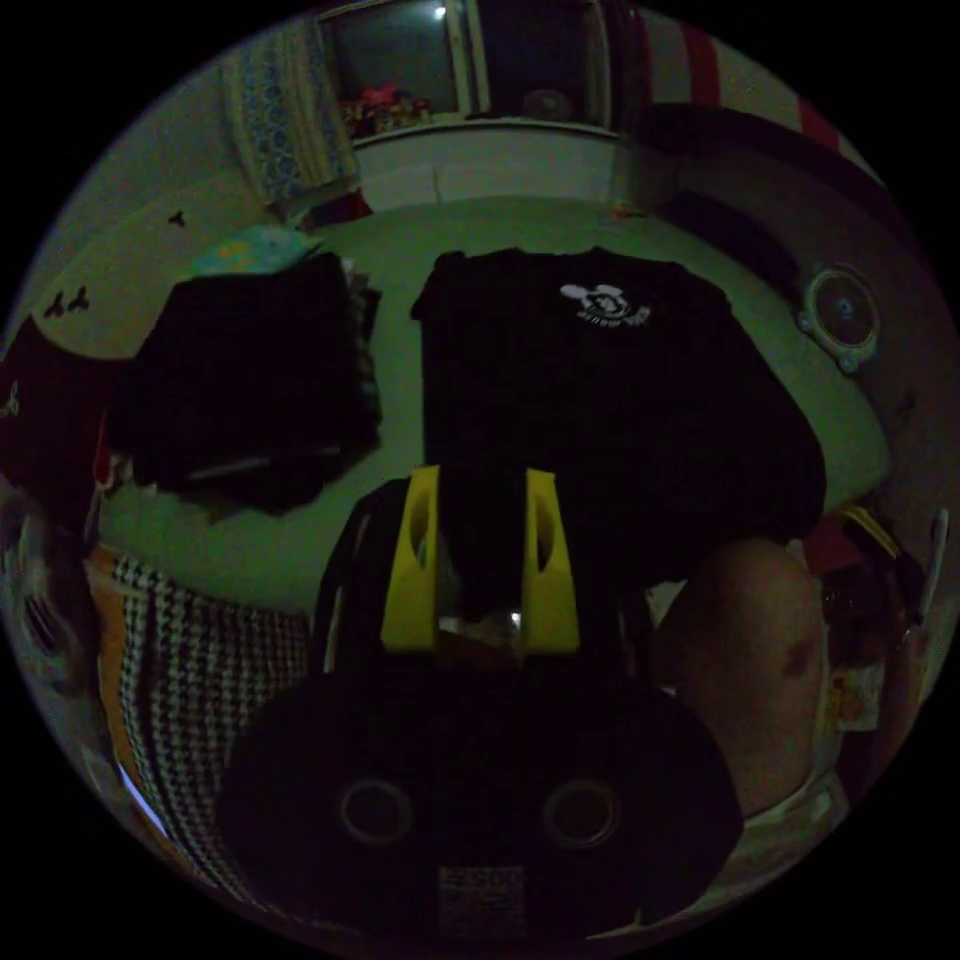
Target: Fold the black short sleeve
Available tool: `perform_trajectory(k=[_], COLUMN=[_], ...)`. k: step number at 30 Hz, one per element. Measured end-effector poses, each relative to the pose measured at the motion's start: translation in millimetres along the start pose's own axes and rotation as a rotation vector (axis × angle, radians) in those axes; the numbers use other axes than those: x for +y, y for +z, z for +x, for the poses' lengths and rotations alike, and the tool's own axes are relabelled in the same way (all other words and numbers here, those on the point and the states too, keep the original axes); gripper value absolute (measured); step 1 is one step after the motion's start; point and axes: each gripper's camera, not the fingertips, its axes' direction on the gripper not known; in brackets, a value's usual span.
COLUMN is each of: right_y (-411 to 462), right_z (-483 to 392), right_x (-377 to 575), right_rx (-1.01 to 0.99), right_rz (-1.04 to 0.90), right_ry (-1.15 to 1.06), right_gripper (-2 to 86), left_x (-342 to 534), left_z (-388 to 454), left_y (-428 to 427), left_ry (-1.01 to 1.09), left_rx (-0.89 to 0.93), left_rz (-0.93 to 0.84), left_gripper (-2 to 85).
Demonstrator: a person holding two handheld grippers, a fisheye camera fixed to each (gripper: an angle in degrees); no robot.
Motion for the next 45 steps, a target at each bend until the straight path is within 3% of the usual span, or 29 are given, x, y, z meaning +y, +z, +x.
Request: perform_trajectory(k=[13,33,36,41,45], right_y=[-46.2,-90.3,-100.3,-122.1,-152.3], right_z=[9.5,-2.0,-3.4,-11.2,-16.1], right_x=[87.3,144.1,145.2,144.3,140.0], right_rx=[0.001,-0.068,-0.070,-0.144,-0.133], right_rz=[-0.006,-0.090,-0.108,-0.179,-0.171], right_ry=[0.037,0.026,0.074,0.045,-0.011], right_gripper=[14.1,13.1,10.9,-0.4,-1.2], left_x=[129.7,205.0,209.0,212.8,211.1], left_z=[-63.3,-141.8,-151.3,-166.5,-182.2], left_y=[-27.9,-74.8,-80.9,-91.7,-118.1], left_ry=[-0.031,-0.088,-0.110,-0.135,-0.093], left_rx=[0.029,0.015,0.003,0.018,0.001], left_rz=[-0.097,-0.191,-0.232,-0.280,-0.289], left_gripper=[15.7,13.5,9.6,3.0,1.7])
